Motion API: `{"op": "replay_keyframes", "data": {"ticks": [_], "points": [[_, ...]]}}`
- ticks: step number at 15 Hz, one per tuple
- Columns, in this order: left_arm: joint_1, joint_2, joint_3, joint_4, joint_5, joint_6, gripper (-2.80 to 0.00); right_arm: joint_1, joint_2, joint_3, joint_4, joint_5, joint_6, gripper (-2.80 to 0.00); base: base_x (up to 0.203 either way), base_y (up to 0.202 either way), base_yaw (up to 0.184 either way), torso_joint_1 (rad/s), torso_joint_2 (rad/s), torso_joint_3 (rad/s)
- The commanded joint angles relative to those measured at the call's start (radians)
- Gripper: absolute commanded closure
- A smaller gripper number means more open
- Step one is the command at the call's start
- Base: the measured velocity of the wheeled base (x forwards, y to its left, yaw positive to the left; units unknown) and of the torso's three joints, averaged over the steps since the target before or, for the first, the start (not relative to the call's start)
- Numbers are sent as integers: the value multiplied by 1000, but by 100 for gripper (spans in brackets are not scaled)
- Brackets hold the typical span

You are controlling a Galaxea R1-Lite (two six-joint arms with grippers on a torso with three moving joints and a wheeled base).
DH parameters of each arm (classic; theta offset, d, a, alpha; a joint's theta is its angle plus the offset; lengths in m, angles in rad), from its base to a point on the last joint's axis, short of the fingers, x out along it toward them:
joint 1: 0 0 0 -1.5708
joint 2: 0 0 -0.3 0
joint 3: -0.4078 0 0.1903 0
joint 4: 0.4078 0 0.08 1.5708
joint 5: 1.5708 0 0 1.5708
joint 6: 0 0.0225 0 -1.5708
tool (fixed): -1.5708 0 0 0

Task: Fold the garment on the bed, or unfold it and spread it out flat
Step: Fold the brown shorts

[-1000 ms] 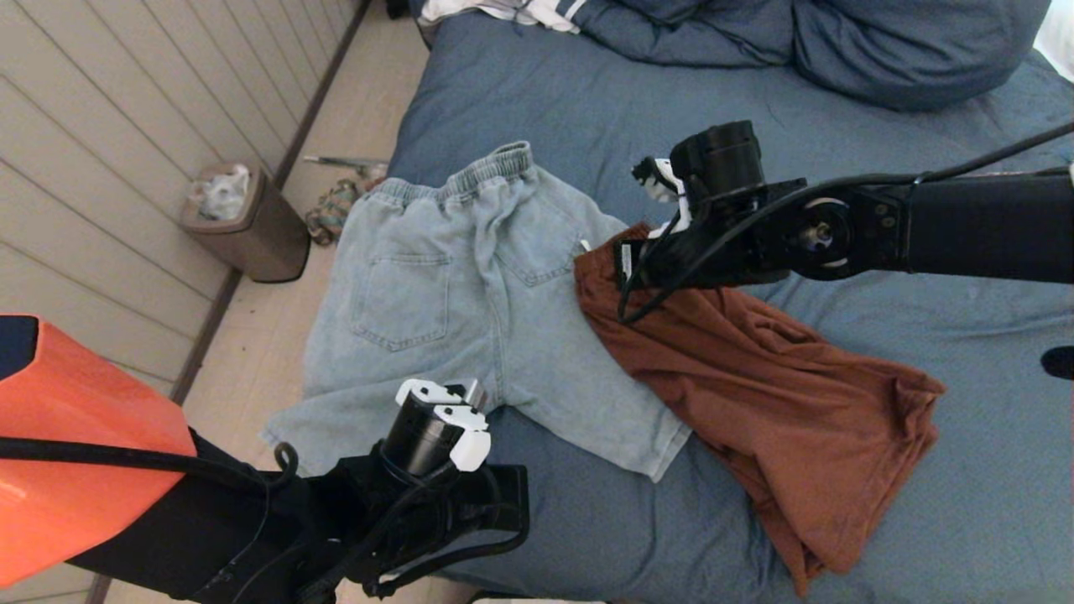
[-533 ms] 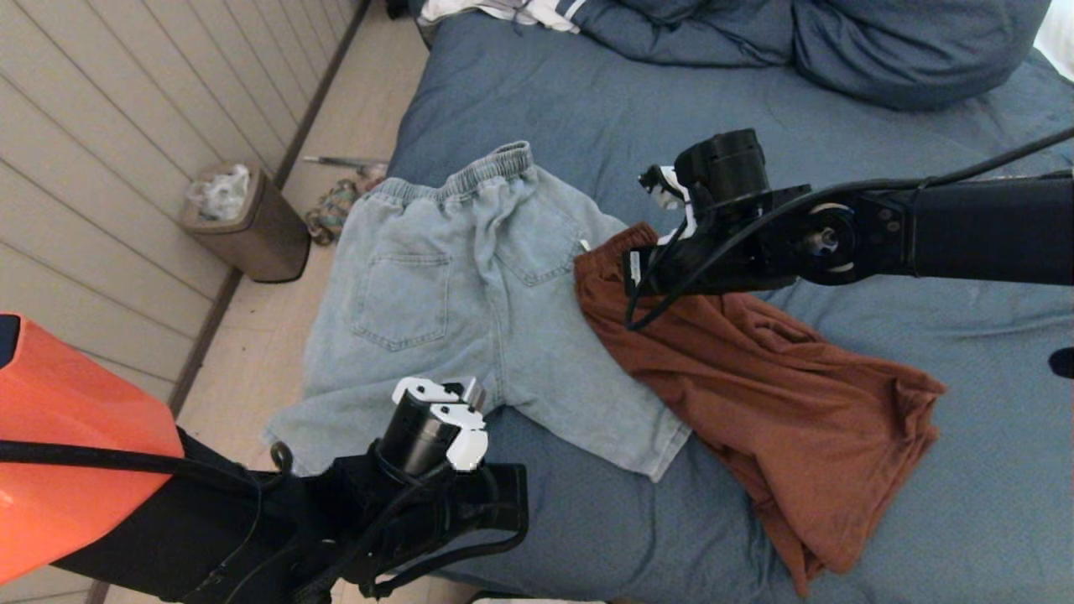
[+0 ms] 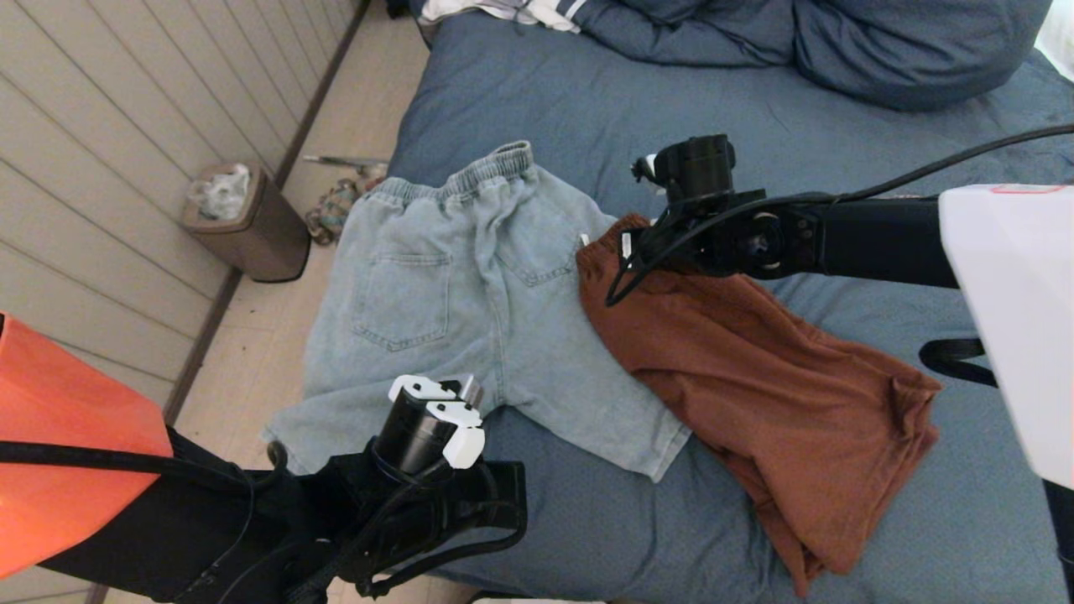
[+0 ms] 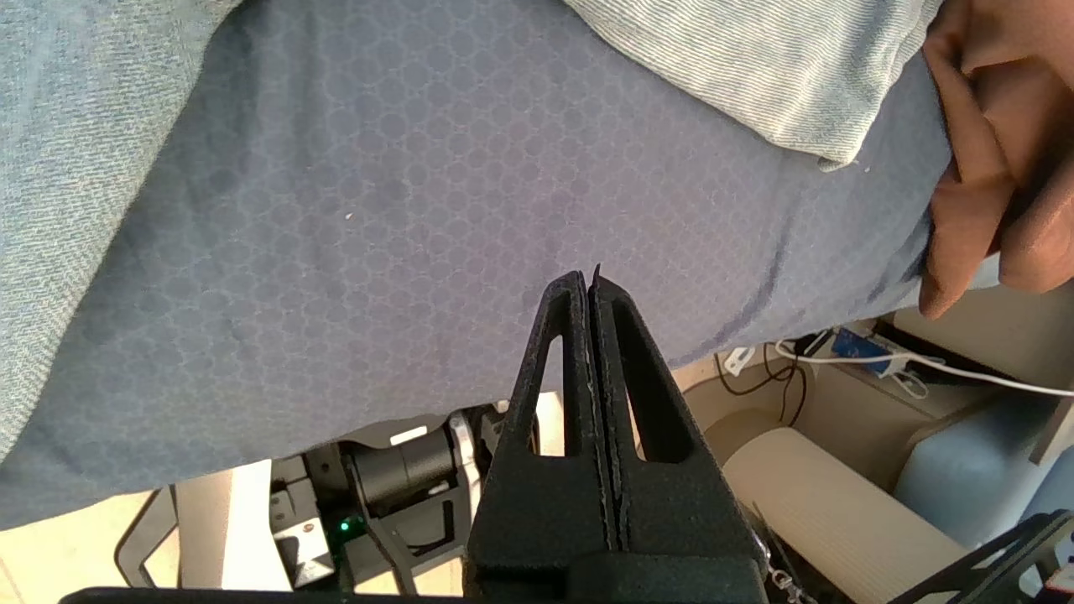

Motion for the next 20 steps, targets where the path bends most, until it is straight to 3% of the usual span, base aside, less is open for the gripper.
{"op": "replay_keyframes", "data": {"ticks": [1,6,15,20], "points": [[0,-2,4,-5,1,-2,0,-14,51,-9,-37,-26,-14,0,0,0,0,0,0,0],[-17,-5,10,-9,1,-7,0,-118,93,-9,-168,-71,-27,0,0,0,0,0,0,0],[-17,-2,10,-9,1,-7,0,-74,30,-2,-171,-67,-1,0,0,0,0,0,0,0],[-17,-32,12,-12,2,-4,0,-34,-145,101,-166,-66,33,0,0,0,0,0,0,0]]}}
